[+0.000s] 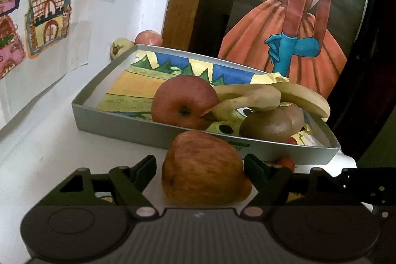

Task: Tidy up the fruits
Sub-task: 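Move the left tool to the large red apple while the right tool approaches the small brown fruit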

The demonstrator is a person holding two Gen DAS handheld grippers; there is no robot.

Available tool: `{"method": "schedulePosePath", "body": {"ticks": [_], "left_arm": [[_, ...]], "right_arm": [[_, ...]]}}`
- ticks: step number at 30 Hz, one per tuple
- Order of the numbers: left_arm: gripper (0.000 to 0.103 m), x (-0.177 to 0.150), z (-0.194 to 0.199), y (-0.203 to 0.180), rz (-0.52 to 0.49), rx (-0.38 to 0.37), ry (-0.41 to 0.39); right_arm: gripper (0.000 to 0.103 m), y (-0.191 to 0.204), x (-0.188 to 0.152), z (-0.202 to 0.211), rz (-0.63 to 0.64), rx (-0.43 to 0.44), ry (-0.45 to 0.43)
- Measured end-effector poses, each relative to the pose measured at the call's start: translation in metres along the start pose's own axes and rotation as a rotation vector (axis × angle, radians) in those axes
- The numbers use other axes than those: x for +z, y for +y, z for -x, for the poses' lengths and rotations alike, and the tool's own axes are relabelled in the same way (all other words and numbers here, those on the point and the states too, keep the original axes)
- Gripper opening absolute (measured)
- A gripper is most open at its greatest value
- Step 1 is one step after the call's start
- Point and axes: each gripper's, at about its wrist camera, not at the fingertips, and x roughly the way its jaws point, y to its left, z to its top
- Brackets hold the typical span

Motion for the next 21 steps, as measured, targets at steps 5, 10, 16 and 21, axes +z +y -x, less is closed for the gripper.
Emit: {"method": "schedulePosePath", "body": {"ticks": [5,10,16,21], "left_arm": [[0.078,-0.002,0.005,0.009,0.021,0.023,-0.007],[0.076,-0.002,0.002,0.015,0.042,0.07,-0.002],[0.068,-0.003,0.001,0.012,0.021,0.061,-0.013],[0.059,-0.006,0.005,0.005,-0.011,0.069,-0.026]], "right_arm": [[0.05,0.001,0.0,0.0,0.001,0.004,-0.002],[0.049,0.003,0.001,-0.003,0.012,0.005,-0.002],[0.045,0.004,0.001,-0.003,0.024,-0.007,-0.001],[0.041,0.004,0.001,-0.002,0.032,-0.014,-0.003]]}}
